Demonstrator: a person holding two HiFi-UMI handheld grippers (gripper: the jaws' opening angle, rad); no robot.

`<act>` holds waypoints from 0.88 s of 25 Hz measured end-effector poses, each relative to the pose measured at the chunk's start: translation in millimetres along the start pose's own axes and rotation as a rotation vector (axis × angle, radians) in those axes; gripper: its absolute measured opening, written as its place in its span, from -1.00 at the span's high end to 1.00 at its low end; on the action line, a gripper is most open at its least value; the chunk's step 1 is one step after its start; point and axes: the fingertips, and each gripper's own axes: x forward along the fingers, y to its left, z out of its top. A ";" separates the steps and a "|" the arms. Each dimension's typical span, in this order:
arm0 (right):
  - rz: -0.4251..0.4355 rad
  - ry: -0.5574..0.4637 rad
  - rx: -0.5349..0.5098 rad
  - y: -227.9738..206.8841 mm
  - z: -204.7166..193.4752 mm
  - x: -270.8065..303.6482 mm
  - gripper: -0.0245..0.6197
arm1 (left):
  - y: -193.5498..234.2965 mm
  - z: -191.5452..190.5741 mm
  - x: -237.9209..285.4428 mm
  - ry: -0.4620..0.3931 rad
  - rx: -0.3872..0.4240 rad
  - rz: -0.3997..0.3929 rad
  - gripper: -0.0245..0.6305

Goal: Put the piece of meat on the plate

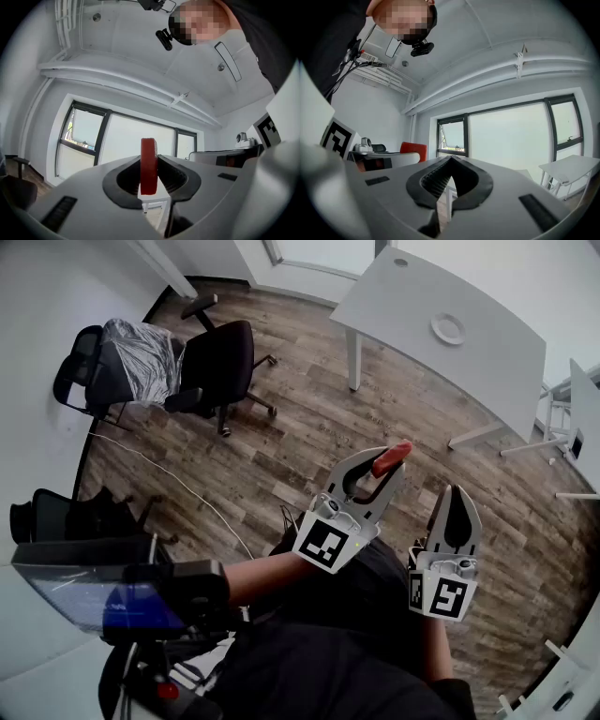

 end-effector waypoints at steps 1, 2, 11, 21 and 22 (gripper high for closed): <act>-0.001 0.002 -0.004 -0.2 0.4 0.8 0.90 | -0.6 0.1 1.4 -0.001 0.000 -0.004 0.63; -0.003 0.004 -0.008 -0.3 1.0 1.4 0.90 | -1.1 0.4 2.6 -0.002 0.000 -0.009 0.63; -0.015 0.027 0.000 -6.6 -3.7 -1.8 0.90 | 2.3 -1.3 3.6 -0.003 -0.041 0.015 0.63; 0.013 0.035 0.051 -18.6 -14.9 -6.2 0.90 | -3.2 -13.8 8.2 0.005 -0.054 0.041 0.63; 0.015 0.038 0.051 -19.1 -16.1 -5.6 0.90 | -3.4 -15.1 7.5 0.010 -0.059 0.041 0.63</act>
